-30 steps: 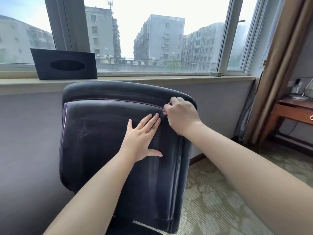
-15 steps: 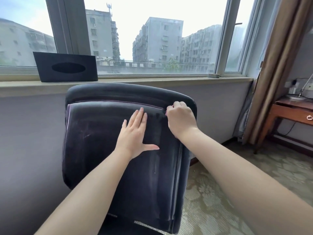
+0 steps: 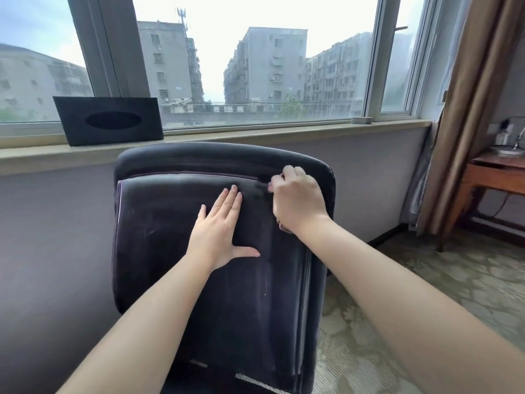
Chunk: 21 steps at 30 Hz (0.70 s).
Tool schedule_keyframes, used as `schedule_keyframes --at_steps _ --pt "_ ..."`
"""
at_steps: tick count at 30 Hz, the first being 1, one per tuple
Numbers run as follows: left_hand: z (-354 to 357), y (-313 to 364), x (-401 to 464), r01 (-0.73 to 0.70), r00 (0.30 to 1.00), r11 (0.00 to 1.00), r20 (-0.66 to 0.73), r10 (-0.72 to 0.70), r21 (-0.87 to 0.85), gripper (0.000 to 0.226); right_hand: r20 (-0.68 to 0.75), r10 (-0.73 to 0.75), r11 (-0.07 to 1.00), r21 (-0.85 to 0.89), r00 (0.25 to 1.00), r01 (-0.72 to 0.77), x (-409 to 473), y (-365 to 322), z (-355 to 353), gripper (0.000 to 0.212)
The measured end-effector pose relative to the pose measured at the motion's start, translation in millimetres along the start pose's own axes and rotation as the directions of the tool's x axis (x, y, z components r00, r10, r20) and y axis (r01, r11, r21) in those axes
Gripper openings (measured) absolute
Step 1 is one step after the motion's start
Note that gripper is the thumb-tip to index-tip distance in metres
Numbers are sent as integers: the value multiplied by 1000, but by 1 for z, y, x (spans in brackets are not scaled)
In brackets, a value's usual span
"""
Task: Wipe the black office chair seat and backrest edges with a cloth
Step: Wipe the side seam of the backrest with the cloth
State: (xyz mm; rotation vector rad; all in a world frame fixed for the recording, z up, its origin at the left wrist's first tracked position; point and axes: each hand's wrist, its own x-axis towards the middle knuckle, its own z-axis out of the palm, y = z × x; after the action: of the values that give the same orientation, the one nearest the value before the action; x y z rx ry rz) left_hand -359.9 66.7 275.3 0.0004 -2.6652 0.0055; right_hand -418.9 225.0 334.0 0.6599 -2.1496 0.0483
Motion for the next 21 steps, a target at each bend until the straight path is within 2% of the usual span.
schedule_keyframes --at_steps 4,6,9,13,19,21 --pt "-7 4 -4 -28 1000 1000 -6 29 5 124 -75 36 999 -28 997 -38 -24 15 -8 15" --pt "-8 3 -5 -36 999 999 -18 35 -22 121 -55 52 997 -52 997 -55 -25 9 -8 15" --pt "-9 -4 -2 11 998 999 -65 -14 -48 118 -80 62 996 -63 995 -67 -13 -6 -2 19" --pt "-9 -23 4 46 997 998 -64 -49 -34 118 -74 35 998 -39 997 -38 6 -23 5 26" --pt "4 -40 9 -28 990 989 -138 7 -146 119 -22 -71 987 -146 997 67 39 -64 23 10" --pt "6 -40 10 -26 992 987 -128 5 -158 119 -7 -88 987 -133 996 86 45 -68 30 16"
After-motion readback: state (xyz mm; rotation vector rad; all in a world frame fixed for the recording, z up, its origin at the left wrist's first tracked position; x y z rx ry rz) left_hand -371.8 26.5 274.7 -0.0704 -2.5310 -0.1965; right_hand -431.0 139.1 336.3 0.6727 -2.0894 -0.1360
